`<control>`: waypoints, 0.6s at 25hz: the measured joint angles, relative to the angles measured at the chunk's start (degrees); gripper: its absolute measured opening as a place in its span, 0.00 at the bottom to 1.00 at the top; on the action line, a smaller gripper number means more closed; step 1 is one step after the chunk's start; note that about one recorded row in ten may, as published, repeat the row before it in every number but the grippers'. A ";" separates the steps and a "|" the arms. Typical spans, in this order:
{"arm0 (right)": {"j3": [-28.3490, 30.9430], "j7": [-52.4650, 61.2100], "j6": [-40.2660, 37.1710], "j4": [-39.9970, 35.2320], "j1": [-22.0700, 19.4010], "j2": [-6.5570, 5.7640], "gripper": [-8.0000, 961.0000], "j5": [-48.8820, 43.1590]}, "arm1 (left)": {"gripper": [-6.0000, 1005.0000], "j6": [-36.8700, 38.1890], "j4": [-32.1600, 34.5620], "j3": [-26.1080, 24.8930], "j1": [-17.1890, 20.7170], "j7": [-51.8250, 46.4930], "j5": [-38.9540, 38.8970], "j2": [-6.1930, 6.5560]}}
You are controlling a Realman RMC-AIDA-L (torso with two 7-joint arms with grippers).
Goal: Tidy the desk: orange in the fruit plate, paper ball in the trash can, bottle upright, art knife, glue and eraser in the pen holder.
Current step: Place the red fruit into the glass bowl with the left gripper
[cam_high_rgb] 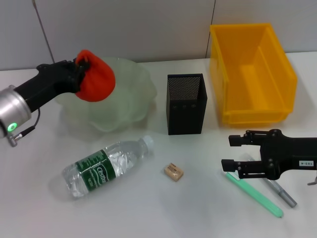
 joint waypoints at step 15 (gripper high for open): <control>0.09 -0.04 0.75 -2.34 0.25 0.01 0.79 0.20 | 0.08 -17.59 -6.12 1.43 -7.58 3.74 -0.68 -0.39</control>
